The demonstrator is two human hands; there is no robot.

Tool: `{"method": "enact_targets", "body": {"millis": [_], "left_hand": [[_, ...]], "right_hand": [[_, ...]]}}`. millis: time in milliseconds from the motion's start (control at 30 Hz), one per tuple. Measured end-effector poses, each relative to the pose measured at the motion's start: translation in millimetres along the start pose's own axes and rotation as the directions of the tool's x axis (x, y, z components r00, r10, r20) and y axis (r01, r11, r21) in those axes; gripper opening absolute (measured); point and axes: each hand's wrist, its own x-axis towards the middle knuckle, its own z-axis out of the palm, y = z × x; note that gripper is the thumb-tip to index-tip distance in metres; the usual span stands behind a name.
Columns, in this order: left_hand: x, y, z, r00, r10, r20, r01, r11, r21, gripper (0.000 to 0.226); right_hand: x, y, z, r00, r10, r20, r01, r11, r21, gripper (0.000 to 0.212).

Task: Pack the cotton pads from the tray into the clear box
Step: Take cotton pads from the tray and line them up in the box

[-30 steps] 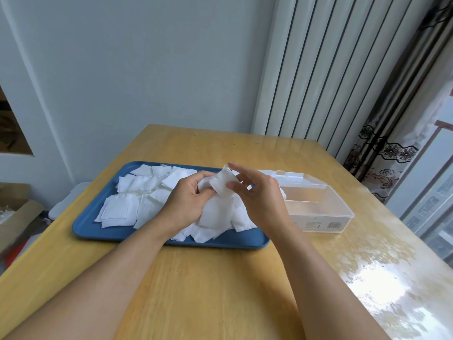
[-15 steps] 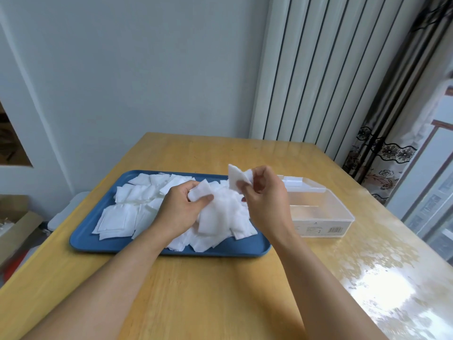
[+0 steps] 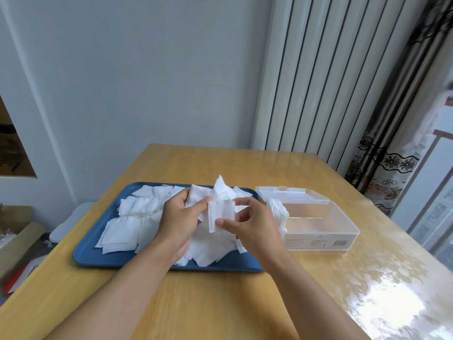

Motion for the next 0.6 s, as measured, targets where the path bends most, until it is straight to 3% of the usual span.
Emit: {"method": "enact_targets", "body": {"millis": [300, 433, 533, 600], "left_hand": [[0.7, 1.8, -1.7, 0.999, -0.038, -0.001, 0.038, 0.999, -0.019, 0.011], [12.0, -1.4, -17.5, 0.991, 0.021, -0.135, -0.008, 0.995, 0.094, 0.012], [16.9, 2.6, -27.8, 0.979, 0.130, -0.155, -0.081, 0.954, 0.287, 0.015], [13.9, 5.7, -28.4, 0.968, 0.215, -0.132, -0.141, 0.895, 0.423, 0.046]], "right_hand": [[-0.7, 4.3, 0.5, 1.000, -0.017, 0.022, 0.016, 1.000, 0.015, 0.033], [-0.5, 3.6, -1.2, 1.000, -0.010, 0.005, 0.009, 0.995, 0.103, 0.028], [-1.6, -0.5, -2.9, 0.999, -0.031, -0.016, 0.032, 0.993, 0.115, 0.025], [-1.4, -0.8, -3.7, 0.998, -0.058, -0.035, 0.063, 0.989, 0.133, 0.027]]}}
